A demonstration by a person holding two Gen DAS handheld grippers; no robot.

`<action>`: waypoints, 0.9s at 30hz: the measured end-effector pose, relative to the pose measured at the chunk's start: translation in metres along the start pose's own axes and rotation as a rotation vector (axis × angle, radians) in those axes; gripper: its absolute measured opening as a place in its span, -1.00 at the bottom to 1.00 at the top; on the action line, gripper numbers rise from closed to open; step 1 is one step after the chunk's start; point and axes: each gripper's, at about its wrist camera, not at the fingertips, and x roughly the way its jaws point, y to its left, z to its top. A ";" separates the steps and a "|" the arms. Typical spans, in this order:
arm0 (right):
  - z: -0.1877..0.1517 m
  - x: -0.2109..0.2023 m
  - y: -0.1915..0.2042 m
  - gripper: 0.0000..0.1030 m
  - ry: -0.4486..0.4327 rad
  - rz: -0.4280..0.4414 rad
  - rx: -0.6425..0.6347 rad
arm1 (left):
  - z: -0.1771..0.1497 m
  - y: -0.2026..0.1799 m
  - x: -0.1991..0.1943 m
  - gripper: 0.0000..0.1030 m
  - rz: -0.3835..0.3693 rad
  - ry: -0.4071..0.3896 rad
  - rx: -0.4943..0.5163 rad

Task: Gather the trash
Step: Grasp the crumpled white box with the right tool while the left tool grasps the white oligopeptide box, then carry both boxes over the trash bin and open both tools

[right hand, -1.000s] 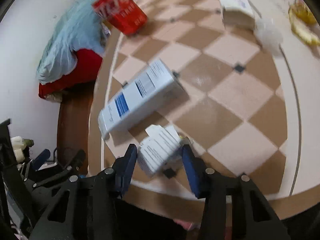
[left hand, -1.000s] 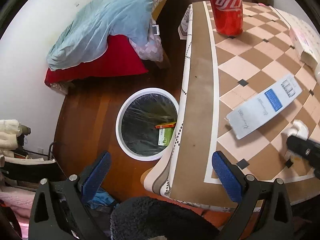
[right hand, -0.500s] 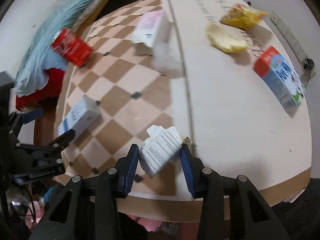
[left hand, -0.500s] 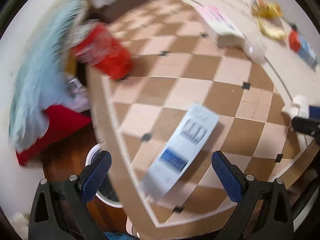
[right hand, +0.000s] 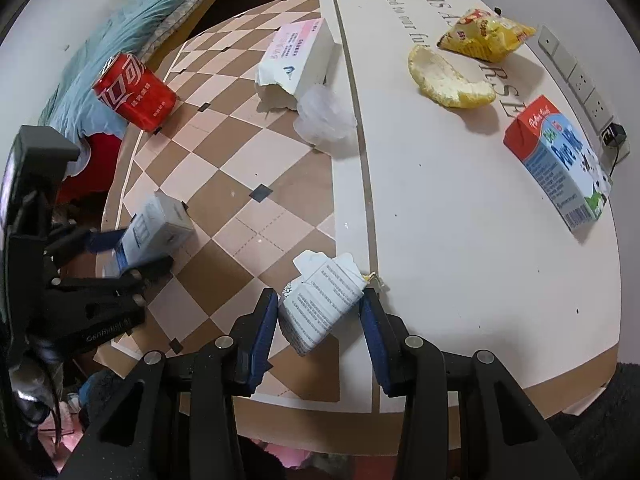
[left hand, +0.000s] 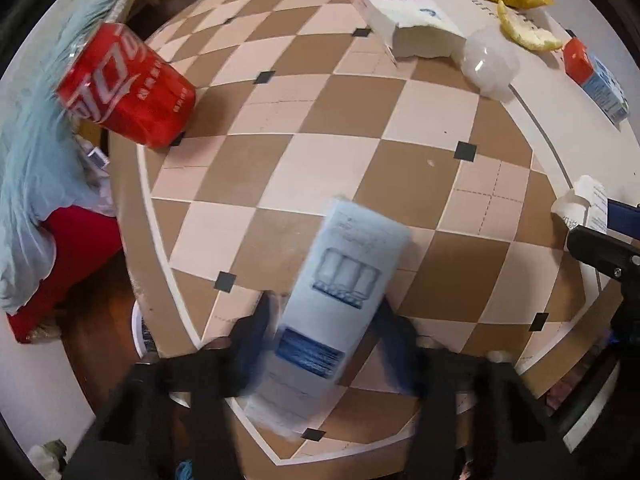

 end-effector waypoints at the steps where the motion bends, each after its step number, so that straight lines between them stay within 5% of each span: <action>1: 0.001 0.000 0.001 -0.14 -0.002 -0.003 -0.005 | -0.002 -0.001 -0.002 -0.28 0.004 -0.006 -0.008; 15: 0.006 -0.041 0.046 -0.14 -0.086 0.030 -0.108 | -0.049 0.060 -0.093 -0.33 0.034 -0.245 -0.330; 27: 0.015 -0.076 0.200 -0.14 -0.179 0.213 -0.333 | -0.128 0.179 -0.151 -0.33 0.128 -0.412 -0.605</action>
